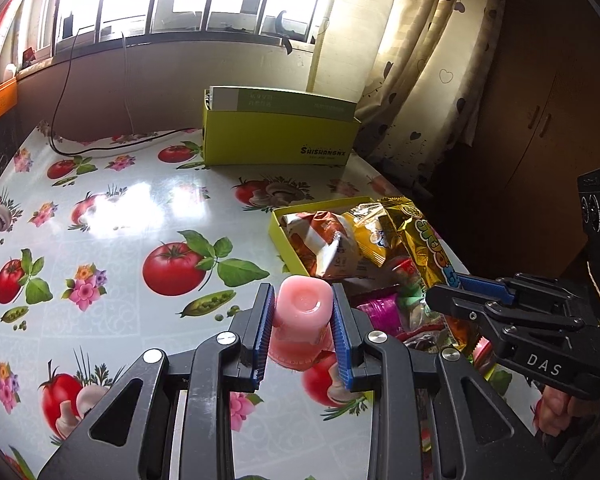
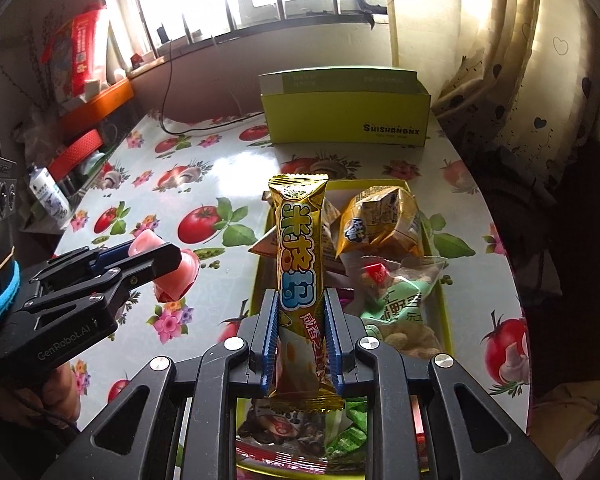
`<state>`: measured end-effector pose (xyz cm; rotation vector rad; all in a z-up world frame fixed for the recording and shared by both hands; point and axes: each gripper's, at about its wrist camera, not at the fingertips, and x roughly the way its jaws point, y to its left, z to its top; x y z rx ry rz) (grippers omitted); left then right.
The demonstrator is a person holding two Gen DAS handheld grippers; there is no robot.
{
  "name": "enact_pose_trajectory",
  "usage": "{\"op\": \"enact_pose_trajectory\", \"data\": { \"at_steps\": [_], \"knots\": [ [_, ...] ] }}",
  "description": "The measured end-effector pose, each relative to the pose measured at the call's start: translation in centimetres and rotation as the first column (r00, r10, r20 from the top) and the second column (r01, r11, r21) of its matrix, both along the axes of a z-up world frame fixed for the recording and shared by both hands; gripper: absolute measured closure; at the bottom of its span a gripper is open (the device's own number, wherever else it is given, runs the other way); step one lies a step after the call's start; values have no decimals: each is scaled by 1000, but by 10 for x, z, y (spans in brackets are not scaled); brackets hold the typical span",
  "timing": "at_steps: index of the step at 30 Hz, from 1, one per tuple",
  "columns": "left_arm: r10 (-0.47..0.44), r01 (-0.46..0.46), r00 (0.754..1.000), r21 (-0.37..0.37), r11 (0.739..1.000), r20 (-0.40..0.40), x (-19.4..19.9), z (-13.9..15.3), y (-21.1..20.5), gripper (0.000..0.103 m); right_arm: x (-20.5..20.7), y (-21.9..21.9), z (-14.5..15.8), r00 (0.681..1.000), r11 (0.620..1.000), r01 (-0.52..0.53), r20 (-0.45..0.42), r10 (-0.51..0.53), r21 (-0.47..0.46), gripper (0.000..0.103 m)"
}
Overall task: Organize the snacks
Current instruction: 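Lift and carry the candy bar and jelly cup over the yellow tray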
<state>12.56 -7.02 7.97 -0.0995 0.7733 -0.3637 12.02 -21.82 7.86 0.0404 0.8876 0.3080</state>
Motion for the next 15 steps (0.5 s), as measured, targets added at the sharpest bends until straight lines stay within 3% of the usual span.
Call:
{"op": "enact_pose_trajectory", "data": {
  "at_steps": [15],
  "knots": [
    [-70, 70, 998, 3, 998, -6, 3, -3, -29, 74, -2, -30, -20, 997, 999, 47, -61, -48, -8, 83]
  ]
}}
